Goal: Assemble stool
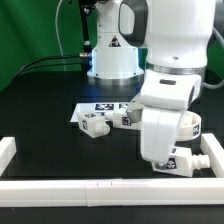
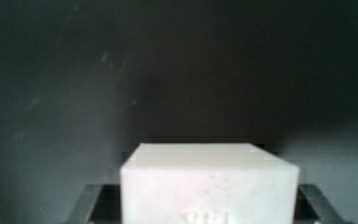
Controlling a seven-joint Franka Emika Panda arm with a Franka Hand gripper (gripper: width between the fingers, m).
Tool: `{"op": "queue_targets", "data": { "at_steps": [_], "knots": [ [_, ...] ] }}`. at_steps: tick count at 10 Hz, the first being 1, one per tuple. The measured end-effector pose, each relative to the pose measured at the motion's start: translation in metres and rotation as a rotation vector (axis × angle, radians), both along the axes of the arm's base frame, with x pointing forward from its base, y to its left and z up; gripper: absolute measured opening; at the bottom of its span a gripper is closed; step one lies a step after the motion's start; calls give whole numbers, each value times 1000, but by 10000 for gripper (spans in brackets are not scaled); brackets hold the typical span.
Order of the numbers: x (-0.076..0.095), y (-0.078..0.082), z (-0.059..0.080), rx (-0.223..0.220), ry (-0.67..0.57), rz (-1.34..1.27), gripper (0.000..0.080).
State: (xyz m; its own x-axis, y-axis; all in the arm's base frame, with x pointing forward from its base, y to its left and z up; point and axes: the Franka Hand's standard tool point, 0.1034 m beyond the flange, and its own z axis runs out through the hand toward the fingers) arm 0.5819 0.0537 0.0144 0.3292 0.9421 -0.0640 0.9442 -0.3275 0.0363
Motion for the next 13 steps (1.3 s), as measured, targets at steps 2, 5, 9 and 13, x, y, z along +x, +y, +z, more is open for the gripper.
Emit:
{"op": "queue_targets", "data": {
  "at_steps": [2,5,9,13],
  "knots": [
    [-31,-40,18,-17,19,9,331],
    [-82,-93,45,-29,26,-62,331],
    [-82,-92,42,-29,31,-55,333],
    [-96,-173,16,-39,97,77,333]
  ]
}}
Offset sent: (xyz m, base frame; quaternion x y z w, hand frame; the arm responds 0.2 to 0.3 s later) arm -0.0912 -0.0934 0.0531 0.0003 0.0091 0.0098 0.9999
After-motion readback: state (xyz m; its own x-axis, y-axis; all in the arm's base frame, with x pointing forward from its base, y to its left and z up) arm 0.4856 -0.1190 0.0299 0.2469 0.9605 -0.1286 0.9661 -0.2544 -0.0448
